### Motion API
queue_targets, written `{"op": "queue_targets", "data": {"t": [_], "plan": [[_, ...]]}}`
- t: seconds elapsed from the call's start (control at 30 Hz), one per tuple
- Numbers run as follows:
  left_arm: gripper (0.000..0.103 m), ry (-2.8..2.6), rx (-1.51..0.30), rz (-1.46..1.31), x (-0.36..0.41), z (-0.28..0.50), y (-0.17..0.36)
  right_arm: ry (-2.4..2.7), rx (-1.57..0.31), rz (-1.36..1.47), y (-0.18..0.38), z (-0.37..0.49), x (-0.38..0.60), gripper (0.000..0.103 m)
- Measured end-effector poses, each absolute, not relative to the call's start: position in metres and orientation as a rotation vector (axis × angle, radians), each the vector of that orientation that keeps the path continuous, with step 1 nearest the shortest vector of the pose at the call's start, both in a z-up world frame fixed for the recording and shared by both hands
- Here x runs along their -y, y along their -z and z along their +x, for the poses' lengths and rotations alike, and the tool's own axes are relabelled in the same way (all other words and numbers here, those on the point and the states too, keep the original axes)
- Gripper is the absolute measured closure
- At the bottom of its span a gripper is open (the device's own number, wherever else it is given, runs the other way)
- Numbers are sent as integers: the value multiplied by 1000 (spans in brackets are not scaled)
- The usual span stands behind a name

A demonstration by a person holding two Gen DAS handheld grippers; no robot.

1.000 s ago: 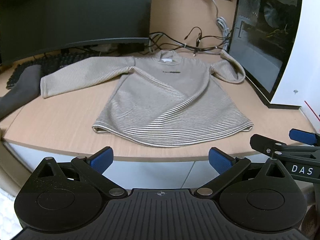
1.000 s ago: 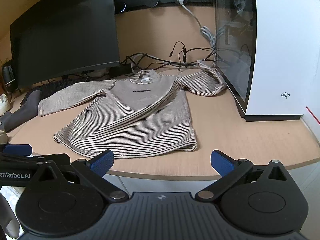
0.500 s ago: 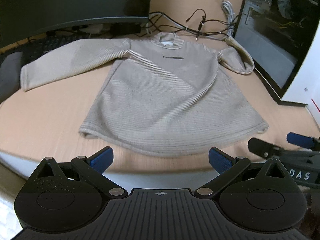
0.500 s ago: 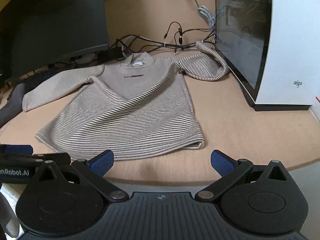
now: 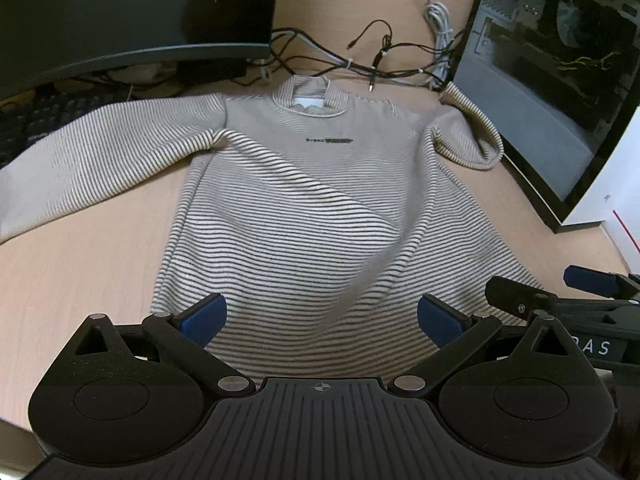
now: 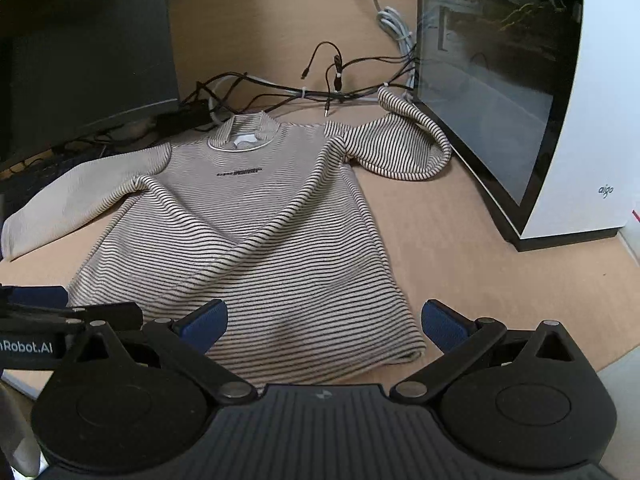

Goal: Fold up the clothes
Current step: 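Move both open grippers toward the shirt hem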

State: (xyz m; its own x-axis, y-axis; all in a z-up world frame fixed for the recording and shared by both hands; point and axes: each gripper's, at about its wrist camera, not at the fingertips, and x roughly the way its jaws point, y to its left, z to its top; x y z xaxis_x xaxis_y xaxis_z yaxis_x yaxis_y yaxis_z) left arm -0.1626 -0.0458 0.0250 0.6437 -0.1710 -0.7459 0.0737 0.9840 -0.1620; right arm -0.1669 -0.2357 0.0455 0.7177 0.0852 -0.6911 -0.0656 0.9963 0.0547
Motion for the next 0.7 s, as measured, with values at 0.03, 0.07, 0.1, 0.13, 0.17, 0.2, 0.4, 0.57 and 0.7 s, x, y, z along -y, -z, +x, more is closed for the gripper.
{"op": "queue_targets", "data": {"t": [0.03,0.07,0.1,0.13,0.17,0.2,0.4,0.57,0.7], "plan": [[0,140,-865,-127,43,-160,-23,-80,-775,26,-44,-165,233,0],[0,138,-871,-135,41,-157,-21,-77,-785,24,-43,-163,231,0],[0,137,-878,-143,39,-154,-19,-76,-796,22,-42,-161,229,0],[0,138,-885,-148,37,-152,-17,-75,-808,24,-40,-159,228,0],[0,140,-889,-152,37,-149,-16,-75,-820,26,-39,-156,227,0],[0,143,-889,-155,37,-146,-16,-74,-823,26,-39,-153,227,0],[0,120,-860,-159,32,-124,-18,-95,-811,37,-38,-124,227,0],[0,42,-845,-162,22,-93,-25,-162,-804,77,-35,-74,226,0],[0,5,-842,-168,16,-66,-27,-222,-793,89,-37,-35,220,0]]}}
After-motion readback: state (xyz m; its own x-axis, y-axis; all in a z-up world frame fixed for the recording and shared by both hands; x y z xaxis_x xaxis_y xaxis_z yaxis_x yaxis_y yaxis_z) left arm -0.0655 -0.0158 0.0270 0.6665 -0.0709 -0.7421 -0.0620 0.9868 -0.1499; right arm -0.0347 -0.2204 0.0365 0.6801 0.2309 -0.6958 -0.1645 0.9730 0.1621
